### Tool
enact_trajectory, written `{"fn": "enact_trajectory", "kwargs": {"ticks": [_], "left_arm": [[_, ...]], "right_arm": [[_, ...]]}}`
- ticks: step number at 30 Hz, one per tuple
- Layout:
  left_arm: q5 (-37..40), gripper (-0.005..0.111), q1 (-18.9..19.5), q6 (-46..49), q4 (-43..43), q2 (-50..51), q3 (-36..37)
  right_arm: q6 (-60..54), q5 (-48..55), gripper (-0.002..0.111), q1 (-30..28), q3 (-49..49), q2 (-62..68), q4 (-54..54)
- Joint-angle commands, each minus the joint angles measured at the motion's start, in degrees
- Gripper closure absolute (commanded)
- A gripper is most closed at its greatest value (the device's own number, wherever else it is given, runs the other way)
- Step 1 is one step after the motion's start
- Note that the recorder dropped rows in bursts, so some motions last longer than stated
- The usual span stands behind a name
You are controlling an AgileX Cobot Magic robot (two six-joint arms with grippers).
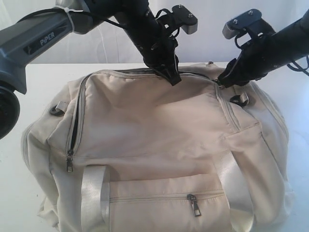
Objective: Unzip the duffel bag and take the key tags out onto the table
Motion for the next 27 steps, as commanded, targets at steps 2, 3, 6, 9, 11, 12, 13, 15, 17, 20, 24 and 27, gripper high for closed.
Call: {"fn": "enact_trajectory", "kwargs": {"ticks": [2, 3, 6, 9, 11, 12, 13, 15, 17, 20, 24, 27], "left_arm": [[1.32, 0.107, 0.03, 0.03, -0.50, -0.67, 0.25], [1.32, 0.107, 0.03, 0.03, -0.63, -0.67, 0.25], [1.32, 0.107, 0.03, 0.03, -0.92, -0.67, 0.25], [1.32, 0.107, 0.03, 0.03, -0.92, -0.67, 0.25], [1.43, 0.107, 0.03, 0.03, -0.93, -0.67, 0.25], [1.43, 0.107, 0.03, 0.03, -0.93, -0.67, 0.25], [1.54, 0.107, 0.03, 0.03, -0.93, -0.67, 0.25], [1.54, 0.107, 0.03, 0.03, -0.93, -0.67, 0.25], [1.54, 0.107, 0.03, 0.19, -0.93, -0.67, 0.25], [1.54, 0.107, 0.03, 0.19, -0.93, -0.67, 0.25], [1.44, 0.107, 0.03, 0.18, -0.93, -0.56, 0.25], [1.44, 0.107, 0.03, 0.02, -0.93, -0.31, 0.25]], "right_arm": [[-4.37, -2.35, 0.059, -0.21, -0.17, 1.21, -4.60], [-4.97, -2.47, 0.059, 0.02, -0.17, 1.59, -4.60], [-6.12, -2.95, 0.059, 1.00, -0.17, 3.02, -4.60], [-7.70, -4.49, 0.058, 2.61, -0.17, 4.25, -4.60], [-7.40, -7.88, 0.058, 3.70, -0.17, 4.82, -4.60], [-7.30, -9.20, 0.058, 3.92, -0.17, 4.95, -4.60], [-7.30, -10.39, 0.059, 4.42, -0.17, 5.10, -4.60], [-7.30, -10.86, 0.063, 4.54, -0.17, 5.21, -4.60], [-7.15, -10.86, 0.075, 4.65, -0.17, 5.21, -4.49], [-4.20, -10.86, 0.103, 4.65, -0.17, 4.90, -3.97], [3.16, -9.17, 0.108, 4.65, -0.17, 2.36, -4.85], [10.26, -6.09, 0.108, 4.36, -0.17, -1.08, -6.22]]}}
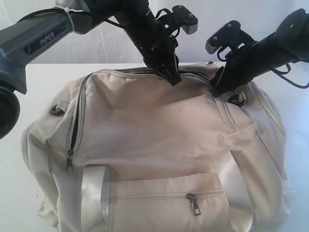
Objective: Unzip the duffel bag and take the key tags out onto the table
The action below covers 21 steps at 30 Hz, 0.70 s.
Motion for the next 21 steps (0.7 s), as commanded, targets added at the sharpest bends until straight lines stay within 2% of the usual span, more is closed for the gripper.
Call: {"fn": "enact_trajectory", "kwargs": {"ticks": [1, 6, 21], "left_arm": [[1.22, 0.107, 0.03, -0.19, -0.80, -0.18, 0.25], [1.12, 0.107, 0.03, -0.30, -0.80, 0.04, 0.25], [-0.52, 0.107, 0.03, -2.54, -0.80, 0.04, 0.25]], "right_arm": [[11.51, 4.15, 0.108, -0.26, -0.17, -5.59, -3.07], [20.97, 11.96, 0.108, -0.26, -0.17, -9.63, -7.87], [29.68, 27.82, 0.108, -0.23, 0.05, -11.32, -9.22]]}}
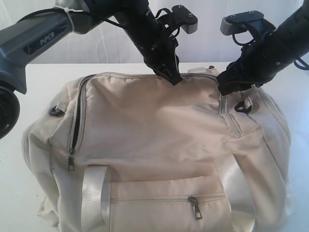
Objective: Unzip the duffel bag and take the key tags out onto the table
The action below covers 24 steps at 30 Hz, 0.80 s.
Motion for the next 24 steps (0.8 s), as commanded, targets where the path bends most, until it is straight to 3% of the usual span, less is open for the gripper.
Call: {"fn": "enact_trajectory", "kwargs": {"ticks": [1, 12, 24], "left_arm": [[-0.80, 0.107, 0.03, -1.62, -0.47, 0.04, 0.25], [-3.69, 0.107, 0.03, -3.35, 0.36, 0.04, 0.25], [-6.75, 0.107, 1.00, -12.91, 7.51, 0.04, 0.25]], "right_arm": [[1.79, 5.02, 0.108, -0.23, 0.05, -1.94, -0.87], [4.10, 7.96, 0.108, -0.23, 0.05, -7.22, -1.95], [5.28, 12.97, 0.108, -0.23, 0.84, -10.33, -1.71]]}}
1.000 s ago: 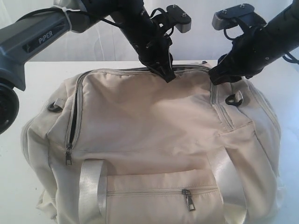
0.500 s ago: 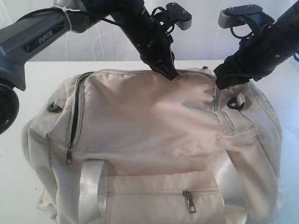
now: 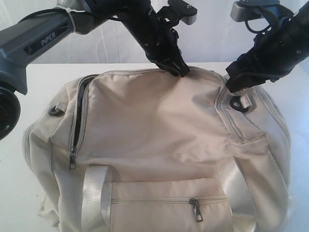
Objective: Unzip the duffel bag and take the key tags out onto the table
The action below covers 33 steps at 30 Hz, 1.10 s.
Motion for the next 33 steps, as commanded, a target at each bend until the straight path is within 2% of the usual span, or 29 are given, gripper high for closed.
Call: {"fn": "enact_trajectory", "kwargs": {"ticks": [1, 16, 19, 23, 25, 26, 28, 33], "left_arm": [[-1.02, 0.107, 1.40, -3.02, 3.69, 0.04, 0.25], [1.57, 0.107, 2.20, -3.04, 3.00, 0.04, 0.25], [2.28, 0.107, 2.20, -2.74, 2.33, 0.04, 0.25], [3.16, 0.107, 2.20, -2.13, 1.68, 0.04, 0.25], [3.75, 0.107, 2.20, -0.45, -0.34, 0.04, 0.25], [3.74, 0.107, 2.20, 0.27, -1.36, 0.04, 0.25], [3.74, 0.107, 2.20, 0.47, -1.80, 0.04, 0.25], [4.18, 0.107, 2.20, 1.00, -1.80, 0.04, 0.25]], "right_arm": [[0.35, 4.81, 0.108, -0.23, 1.22, -3.42, 0.22], [1.69, 4.38, 0.108, -0.23, 8.68, -16.44, 1.27], [1.69, 0.81, 0.108, -0.23, 9.43, -16.88, 1.41], [0.08, -11.07, 0.108, -0.23, 10.66, -14.22, 1.99], [-8.36, -15.11, 0.097, -0.23, 10.53, -10.10, 3.14], [-14.20, -16.03, 0.085, -0.23, 9.99, -7.28, 4.33], [-21.57, -16.99, 0.070, -0.26, 9.21, -2.89, 4.74], [-24.51, -20.91, 0.068, -0.26, 7.71, 3.72, 4.74]]}}
